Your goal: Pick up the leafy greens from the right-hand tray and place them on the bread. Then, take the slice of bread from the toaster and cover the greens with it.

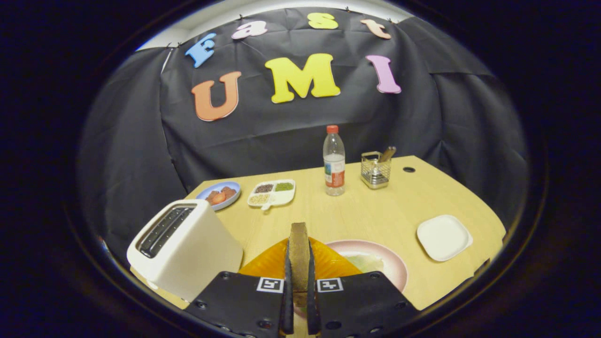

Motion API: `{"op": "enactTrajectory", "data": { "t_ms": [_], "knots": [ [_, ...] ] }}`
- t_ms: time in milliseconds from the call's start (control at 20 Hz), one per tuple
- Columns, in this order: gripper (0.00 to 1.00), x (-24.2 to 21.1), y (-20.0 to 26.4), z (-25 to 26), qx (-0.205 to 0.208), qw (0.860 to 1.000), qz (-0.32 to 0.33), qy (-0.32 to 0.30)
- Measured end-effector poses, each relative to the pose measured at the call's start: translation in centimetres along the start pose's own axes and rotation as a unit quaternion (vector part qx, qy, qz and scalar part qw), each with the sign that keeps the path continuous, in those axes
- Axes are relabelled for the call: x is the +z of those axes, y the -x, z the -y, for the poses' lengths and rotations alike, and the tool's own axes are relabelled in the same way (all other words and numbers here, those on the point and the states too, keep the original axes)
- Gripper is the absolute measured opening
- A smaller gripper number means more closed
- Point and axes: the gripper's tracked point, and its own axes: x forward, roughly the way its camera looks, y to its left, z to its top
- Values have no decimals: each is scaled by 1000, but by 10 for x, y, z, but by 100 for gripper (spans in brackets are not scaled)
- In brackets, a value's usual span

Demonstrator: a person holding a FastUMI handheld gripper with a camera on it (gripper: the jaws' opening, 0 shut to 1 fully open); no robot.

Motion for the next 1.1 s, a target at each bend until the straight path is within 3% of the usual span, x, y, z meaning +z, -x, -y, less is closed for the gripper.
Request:
{"op": "enactTrajectory", "data": {
  "t_ms": [400,750,800,950,1000,1100],
  "knots": [
    [12,-17,-11,52,-10,1000,-4,-26],
    [16,-32,-17,74,-9,1000,3,-7],
    [25,-35,-19,77,-12,1000,3,0],
    [26,-43,-22,85,-17,1000,1,11],
    [33,-46,-25,87,-17,1000,-2,12],
    [36,-48,-26,91,-22,1000,-2,11]
  ]
}}
